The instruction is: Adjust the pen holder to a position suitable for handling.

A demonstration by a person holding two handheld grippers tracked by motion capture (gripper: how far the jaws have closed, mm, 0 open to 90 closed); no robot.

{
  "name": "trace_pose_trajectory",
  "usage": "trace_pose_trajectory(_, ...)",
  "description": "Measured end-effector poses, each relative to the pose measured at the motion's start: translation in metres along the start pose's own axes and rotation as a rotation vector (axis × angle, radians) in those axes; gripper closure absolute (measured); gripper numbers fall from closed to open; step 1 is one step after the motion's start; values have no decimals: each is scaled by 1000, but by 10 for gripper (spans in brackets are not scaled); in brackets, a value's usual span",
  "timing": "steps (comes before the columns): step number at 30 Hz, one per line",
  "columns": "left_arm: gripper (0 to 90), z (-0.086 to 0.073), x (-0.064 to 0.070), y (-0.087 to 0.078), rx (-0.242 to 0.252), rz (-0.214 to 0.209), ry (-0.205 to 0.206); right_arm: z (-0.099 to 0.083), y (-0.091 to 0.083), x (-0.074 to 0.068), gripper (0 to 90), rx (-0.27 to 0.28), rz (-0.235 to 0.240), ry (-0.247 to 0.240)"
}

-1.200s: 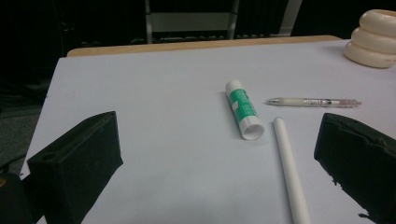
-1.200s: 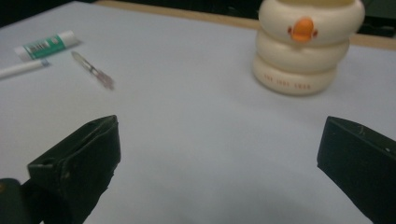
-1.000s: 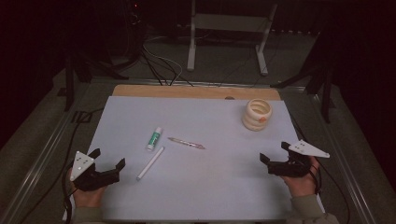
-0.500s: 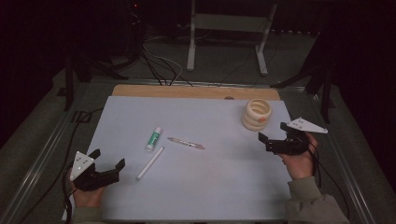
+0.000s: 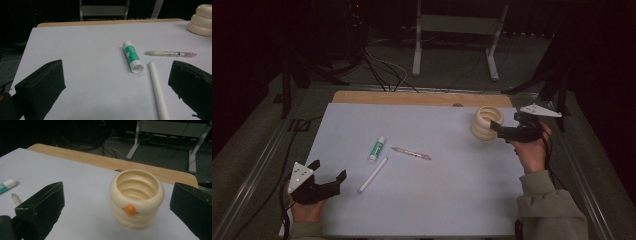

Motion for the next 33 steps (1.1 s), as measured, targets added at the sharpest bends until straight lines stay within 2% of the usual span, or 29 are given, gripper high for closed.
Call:
trace_pose_trajectory(2,12,0,0,0,-1,0,1,0,0,0,0,0,0,0)
trace_pose_trajectory(3,12,0,0,0,0,0,1,5,7,7,0,-10,-16,8)
trace_pose_trajectory(8,11,0,0,0,1,0,2,8,17,18,0,-30,-35,18)
trace_pose_trajectory(17,11,-1,1,0,-2,-1,5,2,38,42,0,-69,-71,79)
trace_pose_trajectory(21,11,-1,1,0,-1,-2,4,1,42,45,0,-70,-70,80)
trace_pose_trajectory(28,12,-1,1,0,0,-3,0,-3,52,57,6,-74,-93,113)
trace_pose_trajectory(29,12,-1,1,0,0,-3,-1,-4,55,60,6,-74,-98,130)
trace_pose_trajectory(33,11,-1,1,0,-1,-4,0,-5,57,63,6,-88,-101,151)
Point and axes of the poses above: each handheld gripper's, and its own axes: y roughly forward along the jaws, z roughly out of its top, x roughly to its right, the point moved 7 cm from there along y, roughly forward along the jaws, and after that the axes turned 13 degrees about z, right-handed, at the moved point
